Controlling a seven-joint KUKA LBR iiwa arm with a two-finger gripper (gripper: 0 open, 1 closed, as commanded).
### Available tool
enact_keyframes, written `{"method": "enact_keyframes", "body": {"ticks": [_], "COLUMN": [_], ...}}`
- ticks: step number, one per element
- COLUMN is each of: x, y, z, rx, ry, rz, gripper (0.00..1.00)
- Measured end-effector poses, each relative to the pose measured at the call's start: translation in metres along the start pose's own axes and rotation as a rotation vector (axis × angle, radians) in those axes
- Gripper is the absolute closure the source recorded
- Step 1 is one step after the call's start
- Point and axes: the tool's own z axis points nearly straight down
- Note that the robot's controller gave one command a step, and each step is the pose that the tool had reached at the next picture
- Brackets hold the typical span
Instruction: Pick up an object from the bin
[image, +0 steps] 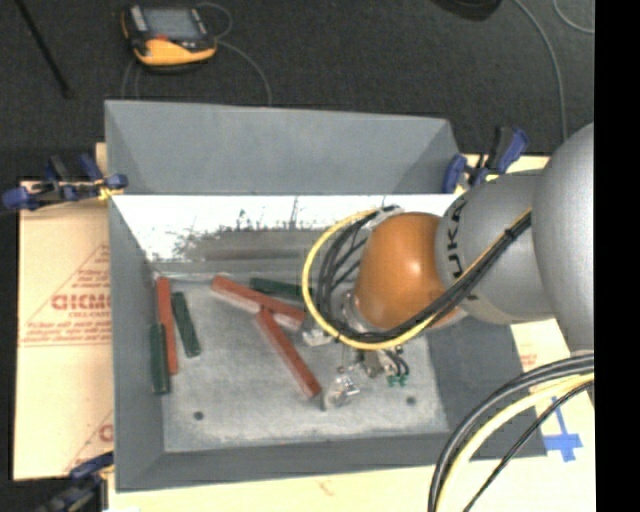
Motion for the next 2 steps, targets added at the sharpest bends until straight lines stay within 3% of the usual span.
{"method": "enact_keyframes", "body": {"ticks": [1, 2], "x": [-0.0264, -0.0266], "y": [0.0820, 0.0823], "z": [-0.0011, -0.0012], "rx": [0.005, 0.005], "ry": [0.022, 0.021], "rz": [-0.160, -0.161], "gripper": [1.00, 1.00]}}
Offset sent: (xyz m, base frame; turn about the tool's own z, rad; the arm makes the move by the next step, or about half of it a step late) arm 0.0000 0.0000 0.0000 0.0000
